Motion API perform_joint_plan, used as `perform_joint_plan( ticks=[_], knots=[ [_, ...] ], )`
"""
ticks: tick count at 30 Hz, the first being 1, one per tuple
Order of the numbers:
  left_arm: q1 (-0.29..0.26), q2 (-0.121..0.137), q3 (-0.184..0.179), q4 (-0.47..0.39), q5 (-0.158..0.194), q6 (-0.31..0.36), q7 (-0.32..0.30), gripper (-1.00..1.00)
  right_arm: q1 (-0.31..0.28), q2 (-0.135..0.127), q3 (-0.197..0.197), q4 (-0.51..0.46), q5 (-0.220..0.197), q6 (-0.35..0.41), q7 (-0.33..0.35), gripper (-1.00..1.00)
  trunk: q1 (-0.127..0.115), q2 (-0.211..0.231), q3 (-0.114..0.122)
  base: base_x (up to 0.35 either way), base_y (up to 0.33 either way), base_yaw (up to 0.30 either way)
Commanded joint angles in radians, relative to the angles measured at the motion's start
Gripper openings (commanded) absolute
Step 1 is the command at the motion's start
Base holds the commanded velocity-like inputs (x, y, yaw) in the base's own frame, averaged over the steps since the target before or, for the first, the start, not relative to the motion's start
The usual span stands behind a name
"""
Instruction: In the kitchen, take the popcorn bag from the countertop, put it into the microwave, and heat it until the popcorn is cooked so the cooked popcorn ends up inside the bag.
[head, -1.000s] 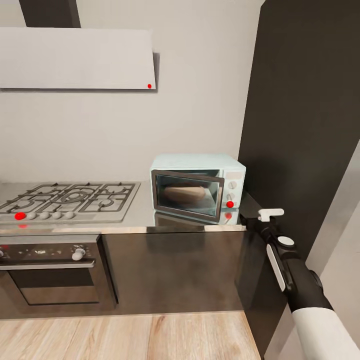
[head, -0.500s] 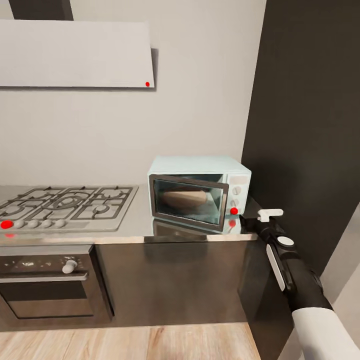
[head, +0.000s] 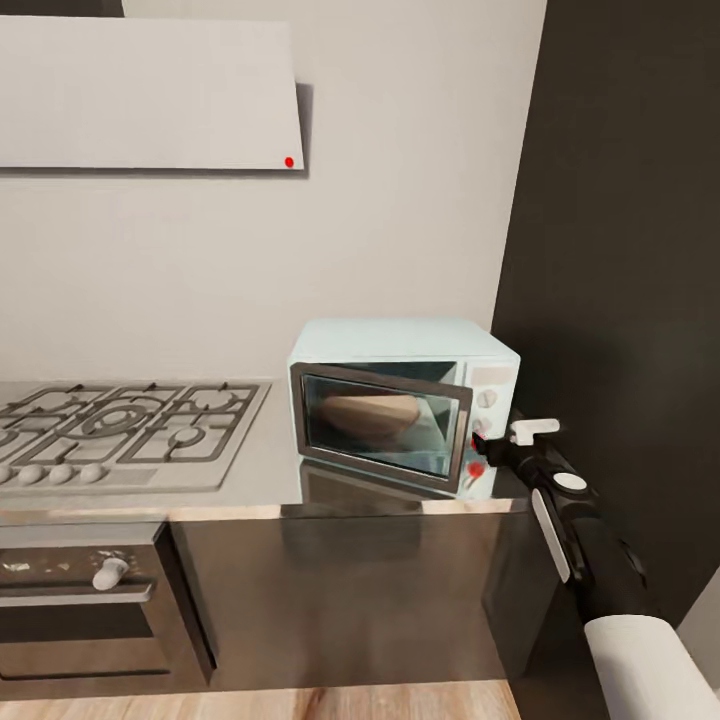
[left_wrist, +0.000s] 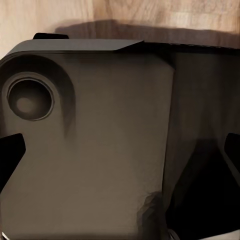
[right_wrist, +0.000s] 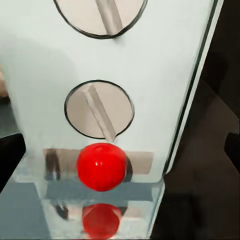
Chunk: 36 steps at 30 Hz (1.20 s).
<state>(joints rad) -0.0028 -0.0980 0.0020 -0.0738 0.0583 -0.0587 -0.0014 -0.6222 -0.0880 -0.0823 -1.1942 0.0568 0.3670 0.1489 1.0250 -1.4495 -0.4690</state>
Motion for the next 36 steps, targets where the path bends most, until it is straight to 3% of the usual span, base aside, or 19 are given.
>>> perform_joint_plan(
  ticks=[1,3,5,13,19,32,36],
  knots=[
    [0.000,0.000,0.000,0.000,0.006,-0.003,0.000,1.00,-0.001,-0.001,-0.002,-0.002,0.007,0.015,0.042,1.00,0.000,-0.001,-0.001,0.014,0.000,0.000],
    [0.000,0.000,0.000,0.000,0.006,-0.003,0.000,1.00,-0.001,-0.005,-0.003,-0.003,0.014,0.029,0.179,1.00,0.000,-0.001,-0.001,0.006,0.000,0.000],
    [0.000,0.000,0.000,0.000,0.006,-0.003,0.000,1.00,-0.001,-0.008,-0.003,-0.004,0.020,0.032,0.250,1.00,0.000,-0.001,-0.001,0.002,0.000,0.000],
    [0.000,0.001,0.000,0.000,0.006,-0.003,0.000,1.00,-0.001,-0.015,-0.004,-0.004,0.024,0.033,0.379,1.00,0.000,-0.001,-0.001,0.000,0.000,0.000],
    [0.000,0.001,0.000,0.000,0.006,-0.003,0.000,1.00,-0.001,-0.017,-0.004,-0.001,0.027,0.032,0.583,1.00,0.000,-0.001,-0.001,0.000,0.000,0.000],
    [0.000,0.000,0.000,0.000,0.006,-0.003,-0.001,1.00,-0.001,-0.016,-0.004,0.001,0.038,0.033,0.603,1.00,0.000,-0.001,-0.001,0.000,0.000,0.000],
    [-0.002,0.003,0.002,0.000,0.006,-0.003,0.000,1.00,-0.001,-0.011,-0.026,0.020,0.040,0.040,0.588,1.00,0.000,-0.001,-0.001,0.000,0.000,0.000]
  ],
)
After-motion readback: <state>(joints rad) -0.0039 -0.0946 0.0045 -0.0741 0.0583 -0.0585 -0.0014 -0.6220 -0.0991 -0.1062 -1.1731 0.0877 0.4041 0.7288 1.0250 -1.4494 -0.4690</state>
